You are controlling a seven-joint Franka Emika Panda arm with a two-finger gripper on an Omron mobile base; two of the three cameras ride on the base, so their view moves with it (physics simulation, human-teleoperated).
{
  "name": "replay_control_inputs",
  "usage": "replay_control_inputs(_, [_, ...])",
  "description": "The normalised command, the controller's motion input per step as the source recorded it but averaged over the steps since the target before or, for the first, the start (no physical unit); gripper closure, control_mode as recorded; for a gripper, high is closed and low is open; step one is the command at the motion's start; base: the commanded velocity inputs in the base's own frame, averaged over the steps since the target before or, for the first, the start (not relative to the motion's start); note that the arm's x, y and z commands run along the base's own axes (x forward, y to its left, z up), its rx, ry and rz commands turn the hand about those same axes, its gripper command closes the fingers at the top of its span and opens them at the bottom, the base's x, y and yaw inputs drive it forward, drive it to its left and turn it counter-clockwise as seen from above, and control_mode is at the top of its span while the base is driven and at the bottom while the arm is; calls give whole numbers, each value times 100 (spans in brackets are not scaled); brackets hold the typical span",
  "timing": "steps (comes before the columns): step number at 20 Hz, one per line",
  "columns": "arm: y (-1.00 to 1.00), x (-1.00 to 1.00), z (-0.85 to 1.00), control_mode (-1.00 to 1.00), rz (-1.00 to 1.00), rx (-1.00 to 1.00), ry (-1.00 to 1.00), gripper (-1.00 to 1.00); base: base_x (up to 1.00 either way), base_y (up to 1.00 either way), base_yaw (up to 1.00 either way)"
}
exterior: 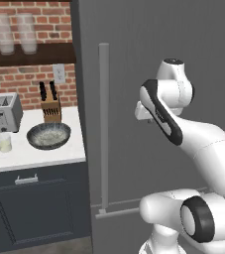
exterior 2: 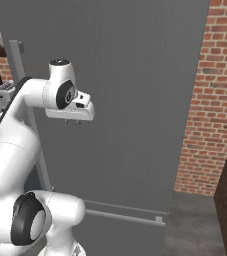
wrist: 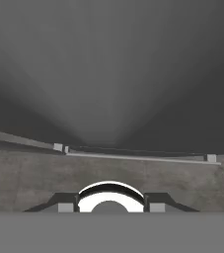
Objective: Grab a lemon wedge from the fridge and one ice cube from the ice bowl, and put them in the glass of lemonade.
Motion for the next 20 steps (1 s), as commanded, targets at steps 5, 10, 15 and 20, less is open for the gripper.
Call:
replay_control_inputs(5, [1,-26,0,-100,4,0,1,-100,0,0,0])
replay_control_inputs(10, [0,-98,0,-100,2,7,-10,-100,0,0,0])
replay_control_inputs(15, [16,-69,0,-100,0,0,-1,-100,0,0,0])
replay_control_inputs(20, [66,-1,0,-100,-2,-2,0,-100,0,0,0])
